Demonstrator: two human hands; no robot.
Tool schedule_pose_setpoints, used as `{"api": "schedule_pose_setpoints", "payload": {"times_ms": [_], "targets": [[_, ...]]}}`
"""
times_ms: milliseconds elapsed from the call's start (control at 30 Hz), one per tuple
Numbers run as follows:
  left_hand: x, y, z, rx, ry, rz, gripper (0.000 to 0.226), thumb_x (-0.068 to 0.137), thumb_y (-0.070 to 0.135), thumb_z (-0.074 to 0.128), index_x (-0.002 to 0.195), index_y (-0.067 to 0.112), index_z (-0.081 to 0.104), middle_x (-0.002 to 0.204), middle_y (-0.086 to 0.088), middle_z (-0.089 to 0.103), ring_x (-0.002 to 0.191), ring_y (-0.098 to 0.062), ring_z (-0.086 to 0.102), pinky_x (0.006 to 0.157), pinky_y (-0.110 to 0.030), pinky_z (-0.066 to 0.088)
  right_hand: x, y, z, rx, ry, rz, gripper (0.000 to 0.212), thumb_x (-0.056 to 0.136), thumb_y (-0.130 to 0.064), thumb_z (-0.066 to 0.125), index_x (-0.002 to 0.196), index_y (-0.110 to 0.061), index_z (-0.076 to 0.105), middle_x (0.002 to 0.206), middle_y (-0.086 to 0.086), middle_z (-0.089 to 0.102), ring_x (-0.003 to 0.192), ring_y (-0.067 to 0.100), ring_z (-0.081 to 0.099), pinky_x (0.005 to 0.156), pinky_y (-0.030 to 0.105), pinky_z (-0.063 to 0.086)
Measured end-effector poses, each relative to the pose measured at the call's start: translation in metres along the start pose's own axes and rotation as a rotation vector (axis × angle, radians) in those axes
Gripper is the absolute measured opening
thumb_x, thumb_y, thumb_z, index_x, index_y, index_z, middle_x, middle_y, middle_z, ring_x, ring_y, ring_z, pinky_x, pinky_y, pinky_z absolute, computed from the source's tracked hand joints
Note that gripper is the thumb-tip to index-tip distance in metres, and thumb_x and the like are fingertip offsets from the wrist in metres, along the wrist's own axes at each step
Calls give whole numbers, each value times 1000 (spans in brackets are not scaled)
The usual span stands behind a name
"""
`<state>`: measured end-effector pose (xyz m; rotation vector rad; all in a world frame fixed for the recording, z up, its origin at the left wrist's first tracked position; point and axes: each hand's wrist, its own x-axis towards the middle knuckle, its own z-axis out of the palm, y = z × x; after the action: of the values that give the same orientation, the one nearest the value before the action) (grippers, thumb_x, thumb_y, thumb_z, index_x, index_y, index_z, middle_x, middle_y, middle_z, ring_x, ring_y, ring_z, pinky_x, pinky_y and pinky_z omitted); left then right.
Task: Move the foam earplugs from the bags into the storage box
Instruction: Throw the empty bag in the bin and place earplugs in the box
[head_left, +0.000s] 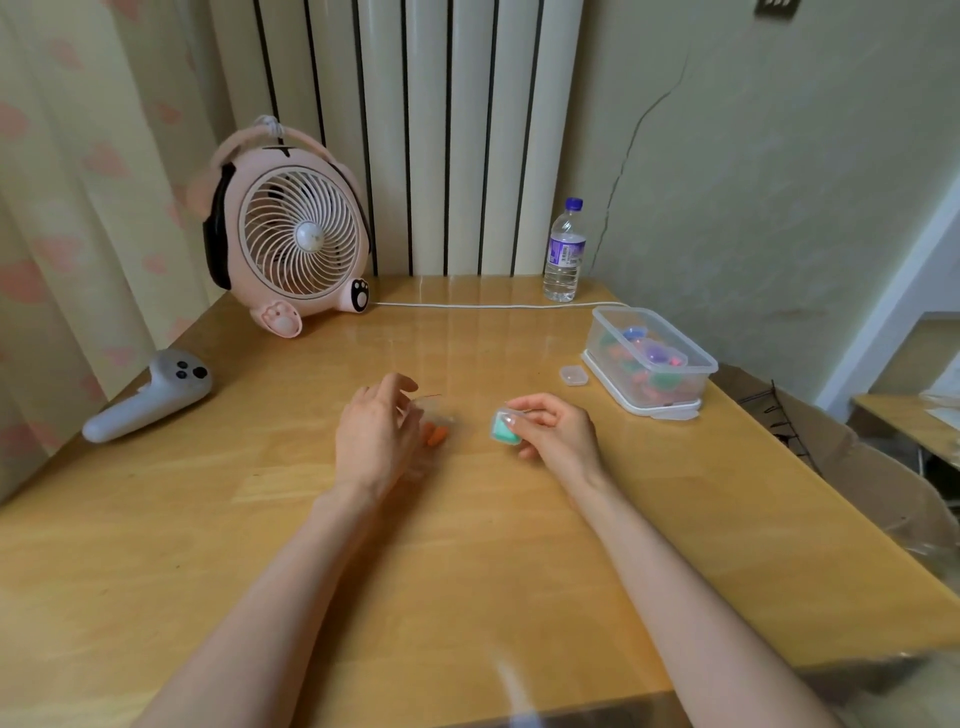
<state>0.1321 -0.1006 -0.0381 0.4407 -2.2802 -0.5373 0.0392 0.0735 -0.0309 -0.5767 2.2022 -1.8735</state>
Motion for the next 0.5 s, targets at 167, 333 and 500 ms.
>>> {"api": "schedule_pose_setpoints", "payload": {"times_ms": [167, 333, 500], "targets": [[11, 38, -8, -207, -38, 33, 14, 83, 8, 58, 94, 17, 59, 78, 4, 70, 77, -18, 65, 68, -34, 53, 18, -17, -38, 147, 249, 49, 20, 83, 5, 63, 100, -4, 58, 87, 12, 60, 62, 20, 60, 51, 21, 54], [13, 72, -10, -459, -261, -29, 18, 82, -3, 58, 90, 13, 59, 74, 2, 72, 67, -8, 69, 58, -15, 49, 60, -37, -103, -81, 618, -5, 20, 78, -9, 69, 95, -18, 60, 99, 8, 65, 78, 23, 62, 79, 40, 54], [8, 93, 0, -589, -352, -74, 19, 81, -6, 64, 92, 9, 61, 69, 4, 70, 61, -3, 65, 58, -17, 51, 104, -40, -149, -273, 498, 112, 41, 77, -16, 71, 116, -11, 61, 116, 12, 64, 93, 33, 66, 84, 48, 54]]}}
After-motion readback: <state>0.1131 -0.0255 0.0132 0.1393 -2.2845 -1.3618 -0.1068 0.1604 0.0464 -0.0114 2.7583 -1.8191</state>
